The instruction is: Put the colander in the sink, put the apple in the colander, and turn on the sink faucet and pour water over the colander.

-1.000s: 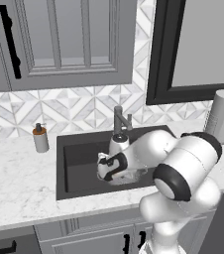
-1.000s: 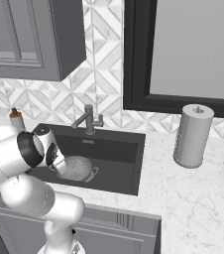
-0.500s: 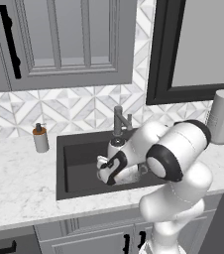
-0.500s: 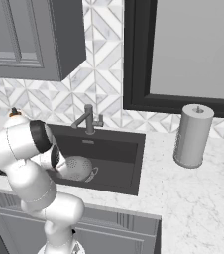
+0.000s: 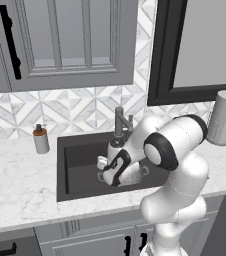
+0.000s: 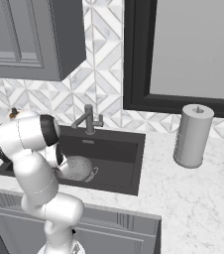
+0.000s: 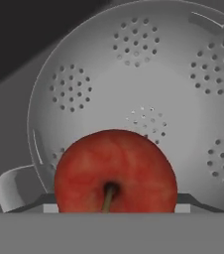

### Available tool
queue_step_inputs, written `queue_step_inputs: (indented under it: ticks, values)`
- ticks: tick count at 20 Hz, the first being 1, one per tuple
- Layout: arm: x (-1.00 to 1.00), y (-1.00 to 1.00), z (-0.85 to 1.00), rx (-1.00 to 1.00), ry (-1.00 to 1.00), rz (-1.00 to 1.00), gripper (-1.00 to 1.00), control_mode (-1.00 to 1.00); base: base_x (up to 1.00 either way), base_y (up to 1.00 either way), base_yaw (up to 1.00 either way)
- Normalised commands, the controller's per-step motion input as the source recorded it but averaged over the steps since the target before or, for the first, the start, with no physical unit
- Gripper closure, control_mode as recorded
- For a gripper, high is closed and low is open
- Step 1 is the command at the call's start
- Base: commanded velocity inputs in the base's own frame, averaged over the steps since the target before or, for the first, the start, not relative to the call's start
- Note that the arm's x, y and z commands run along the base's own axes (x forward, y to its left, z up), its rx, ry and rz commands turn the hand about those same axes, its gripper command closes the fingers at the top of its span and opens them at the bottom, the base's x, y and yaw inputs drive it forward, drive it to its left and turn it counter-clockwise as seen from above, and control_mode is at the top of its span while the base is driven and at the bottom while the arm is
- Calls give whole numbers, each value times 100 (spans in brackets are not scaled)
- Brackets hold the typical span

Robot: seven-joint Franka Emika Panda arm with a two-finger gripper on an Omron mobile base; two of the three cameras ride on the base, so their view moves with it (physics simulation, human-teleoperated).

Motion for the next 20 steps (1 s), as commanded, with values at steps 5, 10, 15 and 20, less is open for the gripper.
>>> queue_step_inputs:
  ticks: [5,10,15,20]
  values:
    - [31,2,-1,0,0,-1,100,-100,0,0,0]
    - [9,7,-19,-1,0,0,100,-100,0,0,0]
    - [0,1,-22,-1,0,0,100,-100,0,0,0]
    - [0,0,-16,0,0,0,100,-100,0,0,0]
